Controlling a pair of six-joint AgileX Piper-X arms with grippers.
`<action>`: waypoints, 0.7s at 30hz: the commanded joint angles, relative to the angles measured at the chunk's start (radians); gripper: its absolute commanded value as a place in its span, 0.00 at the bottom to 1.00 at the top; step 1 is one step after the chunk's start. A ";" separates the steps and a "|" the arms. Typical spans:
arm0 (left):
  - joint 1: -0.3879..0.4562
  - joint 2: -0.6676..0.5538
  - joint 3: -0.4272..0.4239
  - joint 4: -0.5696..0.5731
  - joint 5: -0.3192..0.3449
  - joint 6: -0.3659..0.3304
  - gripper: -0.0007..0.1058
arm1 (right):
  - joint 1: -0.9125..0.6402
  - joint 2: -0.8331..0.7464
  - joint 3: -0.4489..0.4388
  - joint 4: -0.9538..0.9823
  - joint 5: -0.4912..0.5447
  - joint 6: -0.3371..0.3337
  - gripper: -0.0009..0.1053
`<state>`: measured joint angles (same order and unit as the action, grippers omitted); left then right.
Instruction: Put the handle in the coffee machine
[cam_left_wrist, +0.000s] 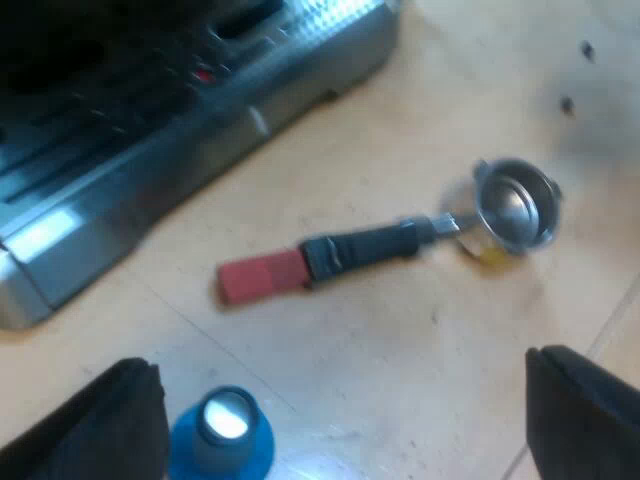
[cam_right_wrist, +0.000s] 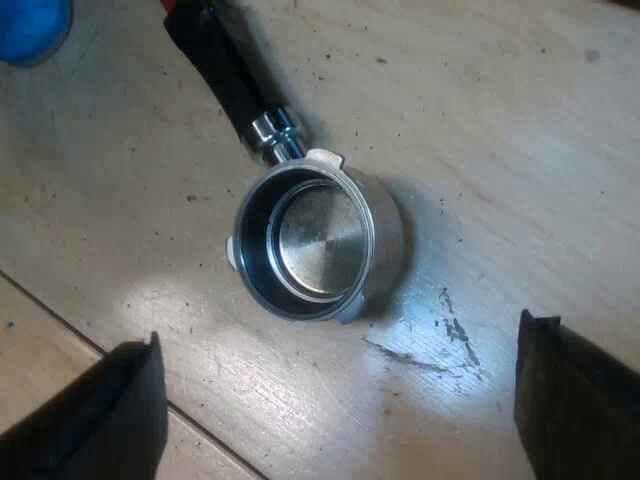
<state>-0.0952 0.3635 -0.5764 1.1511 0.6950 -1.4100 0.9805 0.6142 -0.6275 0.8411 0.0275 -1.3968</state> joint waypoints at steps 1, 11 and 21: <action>-0.032 0.041 -0.016 0.005 0.013 0.016 0.71 | 0.002 -0.001 -0.009 0.000 0.000 0.027 0.69; -0.137 0.142 -0.018 0.061 0.015 0.100 0.71 | 0.002 -0.001 -0.012 0.000 -0.004 0.192 0.69; -0.253 0.145 -0.021 -0.002 -0.037 0.112 0.71 | 0.002 0.054 -0.101 0.002 0.149 0.408 0.69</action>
<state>-0.3326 0.5138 -0.5861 1.1716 0.6827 -1.2994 0.9805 0.6516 -0.7078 0.8411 0.1442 -1.0394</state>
